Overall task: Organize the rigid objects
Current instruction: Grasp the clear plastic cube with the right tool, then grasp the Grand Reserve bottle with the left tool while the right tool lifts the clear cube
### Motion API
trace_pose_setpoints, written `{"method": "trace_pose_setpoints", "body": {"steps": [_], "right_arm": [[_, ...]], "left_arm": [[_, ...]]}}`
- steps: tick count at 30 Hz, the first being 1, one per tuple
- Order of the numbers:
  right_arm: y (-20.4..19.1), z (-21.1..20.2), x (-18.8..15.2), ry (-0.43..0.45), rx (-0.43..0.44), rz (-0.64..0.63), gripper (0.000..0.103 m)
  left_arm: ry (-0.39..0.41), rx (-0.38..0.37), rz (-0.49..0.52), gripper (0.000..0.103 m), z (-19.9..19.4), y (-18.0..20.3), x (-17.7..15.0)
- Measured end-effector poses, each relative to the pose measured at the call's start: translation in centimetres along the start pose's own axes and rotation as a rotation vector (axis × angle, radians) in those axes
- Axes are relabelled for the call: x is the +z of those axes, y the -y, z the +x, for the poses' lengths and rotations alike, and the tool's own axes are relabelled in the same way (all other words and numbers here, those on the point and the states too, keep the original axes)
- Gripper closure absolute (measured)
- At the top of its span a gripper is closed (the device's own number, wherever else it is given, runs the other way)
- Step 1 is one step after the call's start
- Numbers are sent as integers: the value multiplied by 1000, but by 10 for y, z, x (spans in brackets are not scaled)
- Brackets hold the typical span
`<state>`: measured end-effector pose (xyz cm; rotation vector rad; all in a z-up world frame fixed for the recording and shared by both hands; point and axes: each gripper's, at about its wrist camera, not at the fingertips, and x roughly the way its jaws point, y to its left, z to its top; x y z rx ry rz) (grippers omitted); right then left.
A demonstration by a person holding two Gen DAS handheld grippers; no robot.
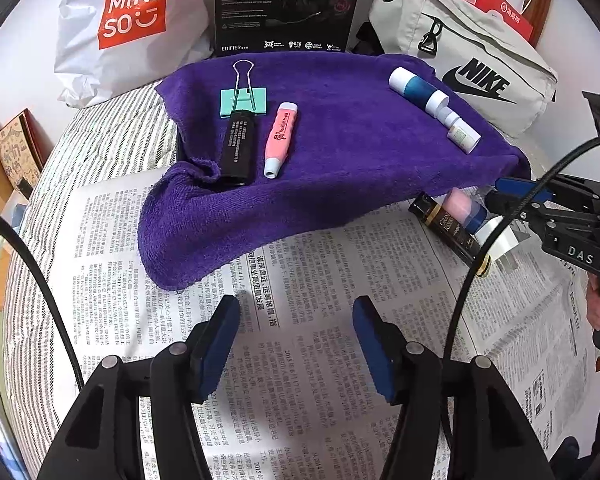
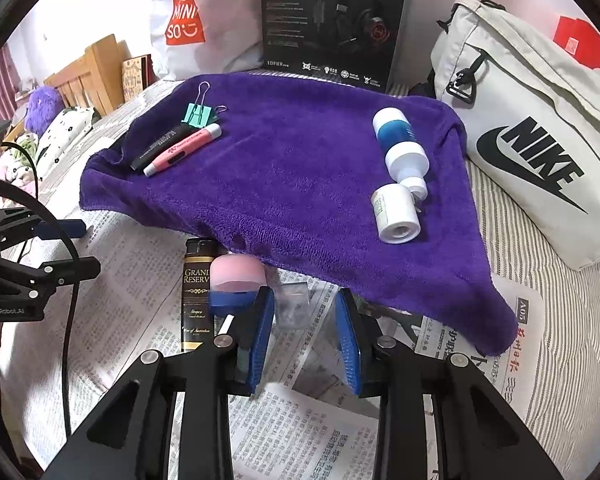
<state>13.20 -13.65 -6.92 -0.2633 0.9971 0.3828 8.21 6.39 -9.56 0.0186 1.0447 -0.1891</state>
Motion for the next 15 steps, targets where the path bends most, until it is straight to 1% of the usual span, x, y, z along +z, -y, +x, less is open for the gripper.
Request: {"method": "trace_pose_setpoints", "body": {"steps": [6,10,15], "right_arm": [[-1,11,5,-26,-2,-35,73],[-1,22,6,-53,9,-49,85],[0,22,2,-19,42,-43,86]], "left_arm": [[-1,-6,3,46,0,1,0],[0,-4,7,45,-1,2,-1],[0,0,7,45,0,3,-1]]}}
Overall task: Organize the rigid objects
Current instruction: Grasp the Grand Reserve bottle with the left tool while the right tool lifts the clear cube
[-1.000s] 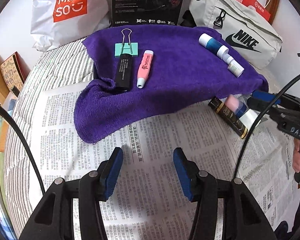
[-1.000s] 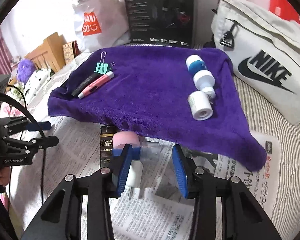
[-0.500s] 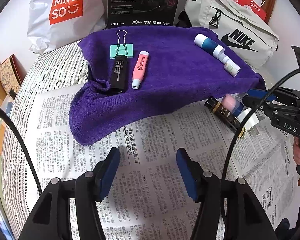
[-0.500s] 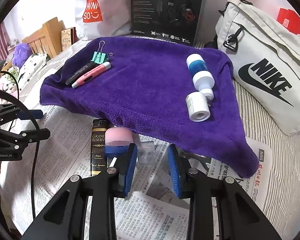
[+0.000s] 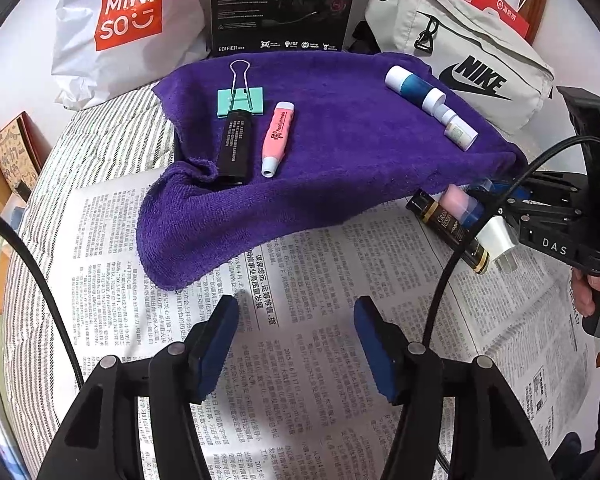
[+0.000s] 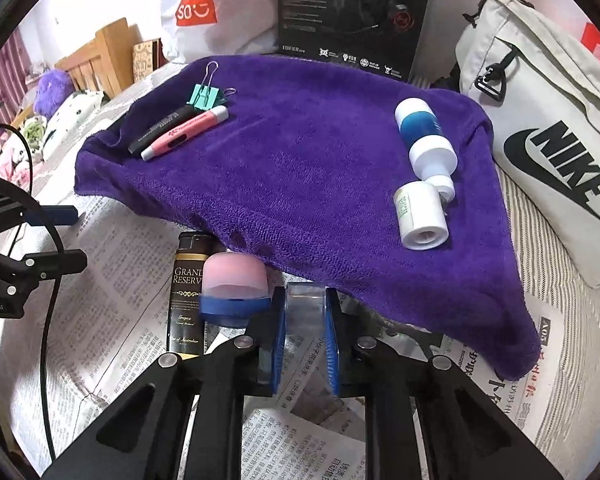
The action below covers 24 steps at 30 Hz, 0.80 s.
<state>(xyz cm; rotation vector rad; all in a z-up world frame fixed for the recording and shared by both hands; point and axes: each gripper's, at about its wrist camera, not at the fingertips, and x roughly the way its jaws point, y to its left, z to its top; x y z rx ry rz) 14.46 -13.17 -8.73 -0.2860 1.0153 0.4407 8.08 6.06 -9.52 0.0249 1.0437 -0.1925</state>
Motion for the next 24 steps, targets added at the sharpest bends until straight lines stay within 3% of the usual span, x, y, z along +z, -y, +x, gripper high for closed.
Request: {"method": "trace_pose_setpoints", "body": {"steps": [12,24], "right_arm": [[26,-22,-25,6,-18,73,86],[58,-49,-81,59,-45,201,86]], "left_arm": [[0,13,-11,45,-4,6,2],[-7,-85,49,45,4,59,27]]}}
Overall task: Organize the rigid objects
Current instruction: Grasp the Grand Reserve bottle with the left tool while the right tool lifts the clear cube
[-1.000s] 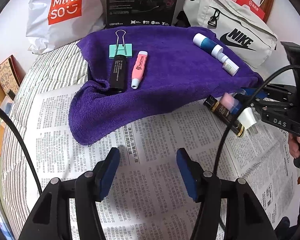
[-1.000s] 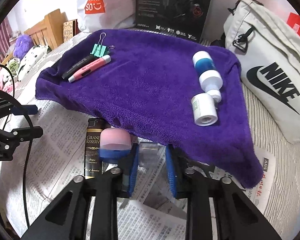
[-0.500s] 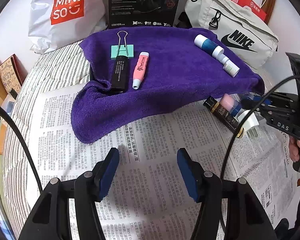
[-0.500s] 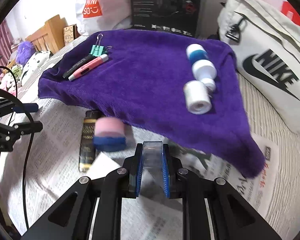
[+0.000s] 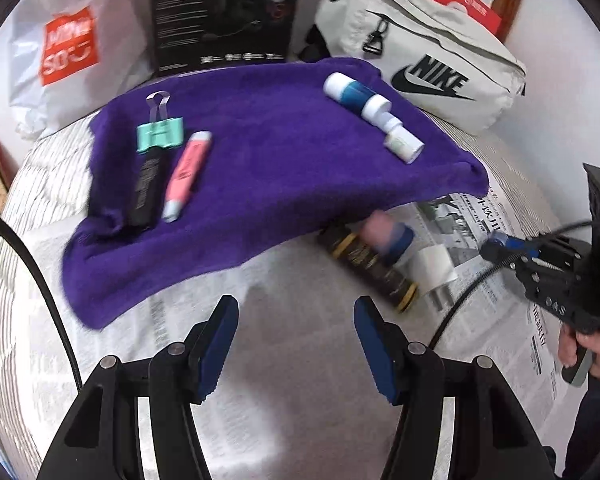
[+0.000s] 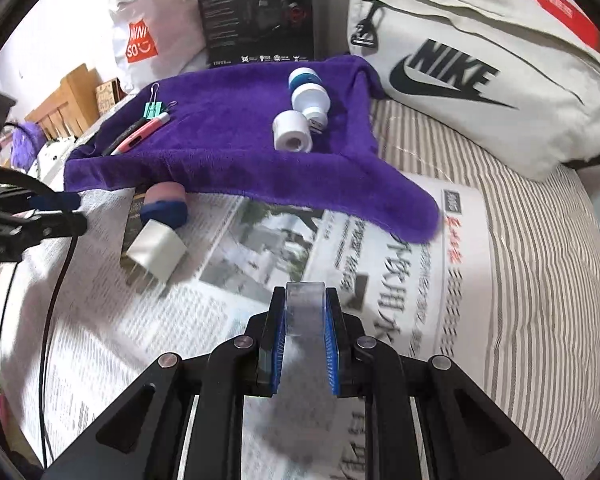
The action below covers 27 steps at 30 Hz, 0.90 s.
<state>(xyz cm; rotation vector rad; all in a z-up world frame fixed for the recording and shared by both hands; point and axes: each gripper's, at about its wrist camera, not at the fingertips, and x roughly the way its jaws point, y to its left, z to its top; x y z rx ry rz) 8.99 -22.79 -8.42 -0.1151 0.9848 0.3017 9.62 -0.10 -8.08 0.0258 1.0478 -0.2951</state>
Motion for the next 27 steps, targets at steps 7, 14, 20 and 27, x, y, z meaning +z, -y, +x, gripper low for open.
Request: {"method": "trace_pose_setpoints", "body": {"steps": [7,14,20,27], "right_arm": [[15,-11,-17,26,14,13,85],[19,-14,-25,59,19,23,85],[12,-14,-28,82,-24,-6,85],[14,-14,-28,83,-25,-7,85]], "left_arm": [[-47,-22,47,45,18,25,15],[-83,-15,76,42,36,46,23],[-75,83,118,40,42,59,22],[-67,137,99,34,28,33,4]]}}
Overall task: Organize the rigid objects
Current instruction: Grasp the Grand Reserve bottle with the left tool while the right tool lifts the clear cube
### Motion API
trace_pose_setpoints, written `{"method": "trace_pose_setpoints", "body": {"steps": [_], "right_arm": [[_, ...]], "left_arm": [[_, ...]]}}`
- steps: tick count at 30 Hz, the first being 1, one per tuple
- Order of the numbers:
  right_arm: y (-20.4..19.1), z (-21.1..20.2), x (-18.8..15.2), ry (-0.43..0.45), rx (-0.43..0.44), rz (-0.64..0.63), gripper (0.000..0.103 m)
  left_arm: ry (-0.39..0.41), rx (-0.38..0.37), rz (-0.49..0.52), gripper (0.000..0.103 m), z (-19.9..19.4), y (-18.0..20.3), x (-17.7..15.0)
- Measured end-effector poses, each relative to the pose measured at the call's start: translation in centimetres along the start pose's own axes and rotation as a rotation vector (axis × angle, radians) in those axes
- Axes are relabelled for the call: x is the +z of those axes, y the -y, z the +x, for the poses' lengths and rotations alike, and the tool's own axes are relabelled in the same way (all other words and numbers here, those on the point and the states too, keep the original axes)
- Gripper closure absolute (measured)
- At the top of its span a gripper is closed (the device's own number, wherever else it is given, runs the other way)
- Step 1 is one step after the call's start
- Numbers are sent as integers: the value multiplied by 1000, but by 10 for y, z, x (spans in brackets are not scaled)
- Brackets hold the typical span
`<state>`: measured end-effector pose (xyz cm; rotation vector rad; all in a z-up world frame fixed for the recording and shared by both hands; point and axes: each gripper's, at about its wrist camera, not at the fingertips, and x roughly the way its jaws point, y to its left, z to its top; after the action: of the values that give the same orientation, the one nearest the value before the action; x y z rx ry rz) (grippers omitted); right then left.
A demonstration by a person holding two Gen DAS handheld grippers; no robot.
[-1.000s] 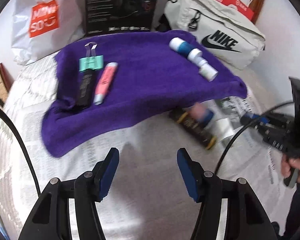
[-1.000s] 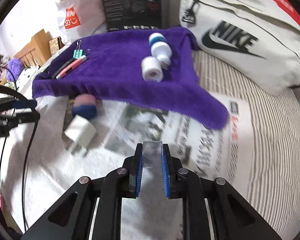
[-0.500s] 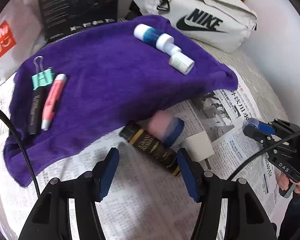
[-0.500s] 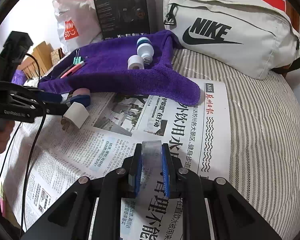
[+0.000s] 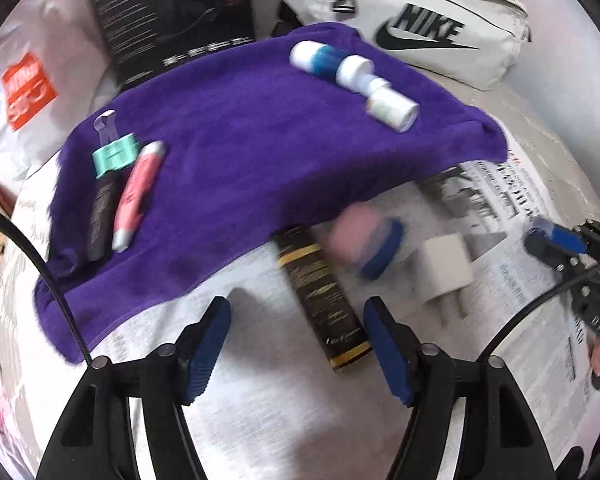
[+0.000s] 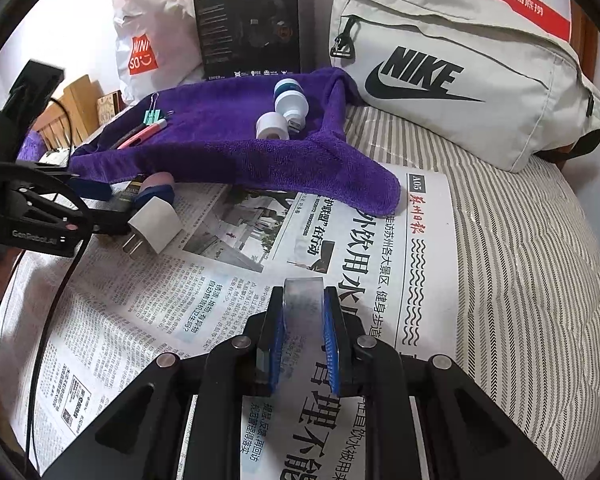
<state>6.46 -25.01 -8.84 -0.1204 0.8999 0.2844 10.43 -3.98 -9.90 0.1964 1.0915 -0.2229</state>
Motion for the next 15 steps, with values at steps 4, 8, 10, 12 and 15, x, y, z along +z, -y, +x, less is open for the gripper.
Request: {"method": "trace_pose_setpoints", "body": {"steps": [4,8,10,12,15], "right_arm": [[-1,0,0,-1,-6,-5,85],[-3,0,1,-1,-15,-12,85],[-3,0,1,-1,-13,-11,85],[-3,0,1,-1,-11,-9,85],[-3,0,1,-2,-8,-7,85]], "left_arm": [[18,5,-42,34,-2,-15,-7],[46,-9,-8,40,1,-8,-2],[72,-38,10,60,0,-3,1],[82,-63,24,79,-1,1,1],[89,-67,32,79,-2,2,1]]}}
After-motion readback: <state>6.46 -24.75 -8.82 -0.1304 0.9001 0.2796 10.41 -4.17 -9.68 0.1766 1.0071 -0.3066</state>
